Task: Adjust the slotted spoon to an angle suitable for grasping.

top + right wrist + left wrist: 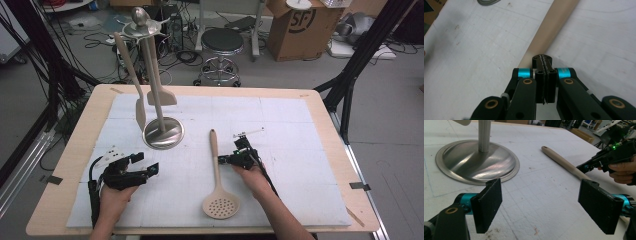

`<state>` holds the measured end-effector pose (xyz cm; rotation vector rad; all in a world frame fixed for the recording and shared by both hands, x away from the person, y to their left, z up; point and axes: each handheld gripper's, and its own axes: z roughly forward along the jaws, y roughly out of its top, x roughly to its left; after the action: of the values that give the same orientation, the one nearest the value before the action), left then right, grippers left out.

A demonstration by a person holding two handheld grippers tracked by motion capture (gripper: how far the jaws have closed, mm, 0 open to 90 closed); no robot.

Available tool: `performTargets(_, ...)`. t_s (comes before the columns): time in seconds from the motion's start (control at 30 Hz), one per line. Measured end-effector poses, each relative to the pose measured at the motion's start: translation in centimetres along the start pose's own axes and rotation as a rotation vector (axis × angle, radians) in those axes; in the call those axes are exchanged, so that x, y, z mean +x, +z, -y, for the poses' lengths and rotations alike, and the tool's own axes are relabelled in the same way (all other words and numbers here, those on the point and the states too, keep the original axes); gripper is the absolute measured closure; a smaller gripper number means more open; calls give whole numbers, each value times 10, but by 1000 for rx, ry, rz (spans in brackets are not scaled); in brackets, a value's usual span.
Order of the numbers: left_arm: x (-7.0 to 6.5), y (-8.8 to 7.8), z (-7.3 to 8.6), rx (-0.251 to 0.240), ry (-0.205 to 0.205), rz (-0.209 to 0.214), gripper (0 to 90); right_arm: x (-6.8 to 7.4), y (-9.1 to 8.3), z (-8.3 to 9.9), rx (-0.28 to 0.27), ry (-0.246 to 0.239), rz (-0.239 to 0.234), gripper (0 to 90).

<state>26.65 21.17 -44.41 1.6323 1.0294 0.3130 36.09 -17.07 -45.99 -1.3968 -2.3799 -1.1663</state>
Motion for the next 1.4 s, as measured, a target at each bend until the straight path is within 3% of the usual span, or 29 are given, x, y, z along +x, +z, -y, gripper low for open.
performTargets(0.33,1,-2,0,-5,-2,3,200,16,16,-9,36,-19,-29,899)
performTargets(0.57,1,-3,0,-8,-3,3,200,34,30,-13,76,-64,-53,898)
performTargets(0.67,1,-2,0,-7,-4,4,200,35,29,-14,92,-79,-48,899)
performTargets(0.83,1,-2,0,-7,-5,5,200,42,30,-21,140,-153,-18,898)
performTargets(0.97,1,-3,0,-9,-6,5,200,49,34,-24,180,-181,-28,898)
performTargets(1.07,1,-3,0,-8,-7,4,200,48,33,-25,180,-169,-26,898)
performTargets(1.17,1,-3,0,-11,-10,6,200,46,28,-26,139,-152,-14,886)
performTargets(1.4,1,-3,0,-9,-6,8,200,45,11,-24,97,-86,-57,780)
